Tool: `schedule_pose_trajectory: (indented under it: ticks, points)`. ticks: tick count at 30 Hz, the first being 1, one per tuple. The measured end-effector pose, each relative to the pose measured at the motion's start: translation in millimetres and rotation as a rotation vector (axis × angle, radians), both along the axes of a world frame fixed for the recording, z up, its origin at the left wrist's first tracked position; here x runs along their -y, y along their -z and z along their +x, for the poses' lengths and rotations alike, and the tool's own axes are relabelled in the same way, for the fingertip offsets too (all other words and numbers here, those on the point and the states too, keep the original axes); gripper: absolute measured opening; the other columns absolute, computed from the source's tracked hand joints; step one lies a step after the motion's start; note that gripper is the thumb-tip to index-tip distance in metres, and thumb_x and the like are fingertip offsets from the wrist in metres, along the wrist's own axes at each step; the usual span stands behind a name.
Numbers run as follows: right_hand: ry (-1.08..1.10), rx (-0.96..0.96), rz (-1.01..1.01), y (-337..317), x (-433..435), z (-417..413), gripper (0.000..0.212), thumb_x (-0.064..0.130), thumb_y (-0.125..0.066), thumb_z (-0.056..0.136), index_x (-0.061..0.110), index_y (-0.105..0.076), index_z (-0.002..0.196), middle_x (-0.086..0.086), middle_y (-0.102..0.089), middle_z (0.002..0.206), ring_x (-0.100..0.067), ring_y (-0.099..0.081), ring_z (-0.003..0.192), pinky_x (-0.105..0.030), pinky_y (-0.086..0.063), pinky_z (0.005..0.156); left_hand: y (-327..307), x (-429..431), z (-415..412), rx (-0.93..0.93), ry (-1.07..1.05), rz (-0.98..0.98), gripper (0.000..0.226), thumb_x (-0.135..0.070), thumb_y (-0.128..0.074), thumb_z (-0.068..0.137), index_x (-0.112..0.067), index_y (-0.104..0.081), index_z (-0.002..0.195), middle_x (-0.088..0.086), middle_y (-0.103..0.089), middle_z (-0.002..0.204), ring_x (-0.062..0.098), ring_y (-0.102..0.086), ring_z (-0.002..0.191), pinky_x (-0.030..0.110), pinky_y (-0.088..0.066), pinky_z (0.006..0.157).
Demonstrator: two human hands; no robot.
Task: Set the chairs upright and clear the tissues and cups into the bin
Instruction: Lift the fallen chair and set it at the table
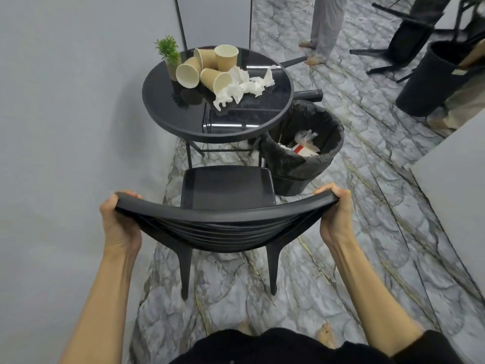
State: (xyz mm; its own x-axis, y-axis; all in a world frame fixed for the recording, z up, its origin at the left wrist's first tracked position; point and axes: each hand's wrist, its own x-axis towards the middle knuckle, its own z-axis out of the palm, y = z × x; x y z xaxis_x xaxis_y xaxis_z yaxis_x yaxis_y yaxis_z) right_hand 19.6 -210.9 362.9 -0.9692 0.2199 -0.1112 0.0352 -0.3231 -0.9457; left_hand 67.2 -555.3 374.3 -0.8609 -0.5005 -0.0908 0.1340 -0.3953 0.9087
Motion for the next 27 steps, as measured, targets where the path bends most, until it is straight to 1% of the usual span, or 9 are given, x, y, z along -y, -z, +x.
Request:
schedule_pose_trajectory:
  ticks: [4, 7, 11, 18, 21, 22, 23, 26, 27]
  points:
    - [-0.03, 0.01, 0.033, 8, 9, -1, 0.026, 0.045, -0.048, 0.059, 0.021, -0.058, 0.052, 0.012, -0.054, 0.054, -0.003, -0.047, 0.054, -0.017, -0.039, 0.051, 10, 11, -2, 0.02, -0.02, 0.038, 0.032, -0.045, -0.051, 0.052, -0.016, -0.052, 0.064, -0.011, -0.059, 0.055, 0.003, -0.057, 0.054, 0.012, -0.044, 0.05]
    - [-0.062, 0.018, 0.07, 12, 14, 2, 0.028, 0.046, -0.047, 0.06, 0.021, -0.056, 0.053, 0.011, -0.052, 0.055, -0.003, -0.045, 0.055, -0.017, -0.037, 0.052, 21, 18, 5, 0.058, -0.037, 0.015, 0.033, -0.046, -0.059, 0.047, -0.017, -0.054, 0.062, -0.011, -0.061, 0.054, 0.003, -0.056, 0.054, 0.017, -0.04, 0.053]
    - [-0.101, 0.009, 0.113, 15, 12, 5, 0.027, 0.046, -0.045, 0.063, 0.023, -0.057, 0.054, 0.013, -0.052, 0.057, -0.004, -0.044, 0.058, -0.018, -0.036, 0.055, 28, 21, 11, 0.076, -0.026, 0.006, 0.029, -0.046, -0.046, 0.054, -0.019, -0.056, 0.059, -0.012, -0.062, 0.054, 0.003, -0.056, 0.055, 0.023, -0.034, 0.059]
    - [-0.184, -0.002, 0.139, 26, 4, 22, 0.026, 0.047, -0.045, 0.064, 0.027, -0.059, 0.055, 0.015, -0.054, 0.061, -0.003, -0.046, 0.062, -0.017, -0.037, 0.059, 40, 27, 29, 0.091, 0.014, -0.031, 0.029, -0.046, -0.044, 0.058, -0.025, -0.063, 0.053, -0.013, -0.064, 0.058, 0.004, -0.056, 0.063, 0.026, -0.032, 0.065]
    - [-0.202, -0.009, 0.146, 35, -1, 32, 0.026, 0.047, -0.046, 0.065, 0.027, -0.061, 0.058, 0.014, -0.058, 0.063, -0.001, -0.049, 0.063, -0.016, -0.039, 0.059, 43, 26, 42, 0.096, 0.046, -0.022, 0.023, -0.048, -0.06, 0.052, -0.025, -0.064, 0.053, -0.013, -0.064, 0.06, 0.005, -0.055, 0.069, 0.026, -0.033, 0.07]
    - [-0.202, -0.016, 0.15, 37, -2, 36, 0.026, 0.047, -0.047, 0.066, 0.027, -0.062, 0.059, 0.013, -0.059, 0.064, -0.002, -0.049, 0.064, -0.019, -0.038, 0.06, 45, 27, 45, 0.095, 0.049, -0.025, 0.029, -0.053, -0.068, 0.045, -0.025, -0.064, 0.054, -0.012, -0.064, 0.06, 0.005, -0.055, 0.07, 0.026, -0.033, 0.071]
    - [-0.201, -0.022, 0.154, 40, -3, 38, 0.026, 0.046, -0.047, 0.066, 0.026, -0.063, 0.06, 0.013, -0.059, 0.065, -0.003, -0.049, 0.065, -0.022, -0.037, 0.062, 46, 26, 48, 0.098, 0.048, -0.029, 0.034, -0.056, -0.07, 0.041, -0.025, -0.065, 0.054, -0.012, -0.065, 0.06, 0.005, -0.055, 0.07, 0.025, -0.033, 0.072]
    - [-0.204, -0.023, 0.148, 46, -7, 45, 0.024, 0.043, -0.049, 0.066, 0.024, -0.063, 0.062, 0.012, -0.058, 0.066, -0.009, -0.046, 0.067, -0.029, -0.032, 0.064, 45, 23, 59, 0.084, 0.06, -0.03, 0.027, -0.05, -0.067, 0.047, -0.024, -0.065, 0.055, -0.011, -0.066, 0.06, 0.003, -0.058, 0.068, 0.022, -0.036, 0.07]
    - [-0.21, -0.025, 0.145, 47, -8, 48, 0.024, 0.043, -0.049, 0.066, 0.024, -0.063, 0.062, 0.011, -0.058, 0.067, -0.011, -0.046, 0.068, -0.03, -0.031, 0.065, 46, 22, 61, 0.07, 0.068, -0.033, 0.035, -0.054, -0.071, 0.043, -0.023, -0.065, 0.057, -0.011, -0.066, 0.062, 0.003, -0.059, 0.068, 0.021, -0.038, 0.069]
